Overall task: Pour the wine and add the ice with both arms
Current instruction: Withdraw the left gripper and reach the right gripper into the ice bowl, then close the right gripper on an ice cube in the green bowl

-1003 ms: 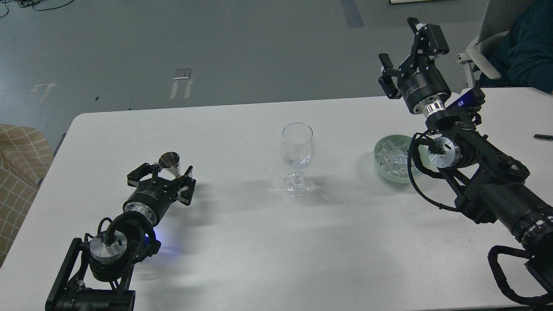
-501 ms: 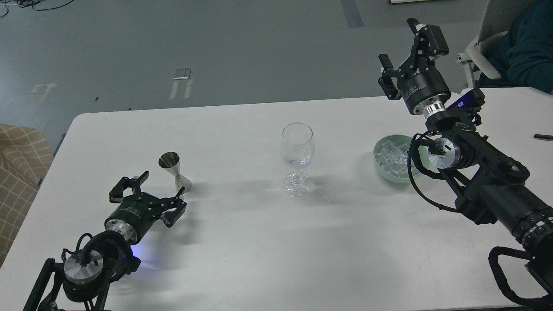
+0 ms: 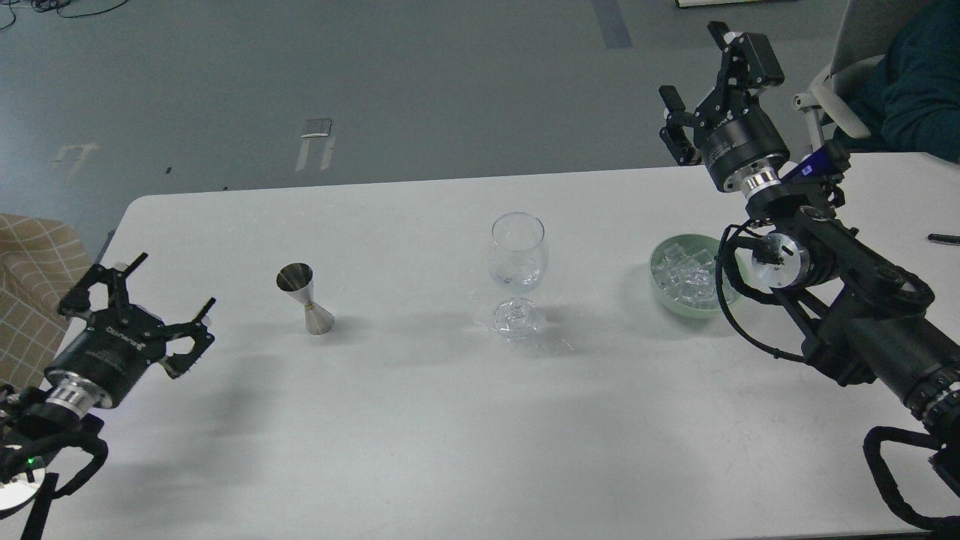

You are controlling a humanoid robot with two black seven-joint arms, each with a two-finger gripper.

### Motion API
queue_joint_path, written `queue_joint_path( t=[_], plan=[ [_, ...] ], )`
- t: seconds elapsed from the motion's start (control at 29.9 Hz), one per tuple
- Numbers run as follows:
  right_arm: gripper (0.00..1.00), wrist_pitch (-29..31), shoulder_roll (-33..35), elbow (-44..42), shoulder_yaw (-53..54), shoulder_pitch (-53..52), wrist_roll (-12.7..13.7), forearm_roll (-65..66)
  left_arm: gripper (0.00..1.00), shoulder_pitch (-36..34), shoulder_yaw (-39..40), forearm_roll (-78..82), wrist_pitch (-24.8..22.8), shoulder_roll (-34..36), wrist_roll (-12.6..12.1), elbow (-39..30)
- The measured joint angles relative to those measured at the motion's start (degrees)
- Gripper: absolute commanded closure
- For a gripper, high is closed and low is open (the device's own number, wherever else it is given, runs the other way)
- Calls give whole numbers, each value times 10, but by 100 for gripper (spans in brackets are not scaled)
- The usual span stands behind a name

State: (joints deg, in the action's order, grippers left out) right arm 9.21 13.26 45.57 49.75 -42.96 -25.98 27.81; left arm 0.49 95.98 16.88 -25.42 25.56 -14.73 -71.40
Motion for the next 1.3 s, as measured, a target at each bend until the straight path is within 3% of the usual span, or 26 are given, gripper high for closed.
queue_joint_path(
  t=[0.17, 0.4, 0.64, 1.04, 1.1, 1.17, 1.3],
  plan=[
    [0, -29, 83, 67, -71, -8, 1, 36, 2, -96, -3, 125, -6, 30, 71, 17],
    [0, -62, 203, 143, -152, -11, 1, 237, 2, -198, -27, 232, 10, 24, 130, 50],
    [0, -107, 277, 168, -234, 3, 0, 505, 2, -220, -70, 242, 22, 14, 146, 57],
    [5, -106, 302, 135, -298, 34, 5, 630, 2, -218, -73, 242, 22, -3, 146, 56],
    [10, -106, 299, 116, -310, 34, 7, 634, 2, -217, -73, 242, 22, -9, 146, 54],
    [29, -106, 292, 106, -318, 35, 7, 635, 2, -216, -73, 242, 22, -13, 146, 52],
    [39, -106, 276, 100, -322, 36, 9, 636, 2, -215, -73, 242, 22, -20, 146, 49]
  ],
)
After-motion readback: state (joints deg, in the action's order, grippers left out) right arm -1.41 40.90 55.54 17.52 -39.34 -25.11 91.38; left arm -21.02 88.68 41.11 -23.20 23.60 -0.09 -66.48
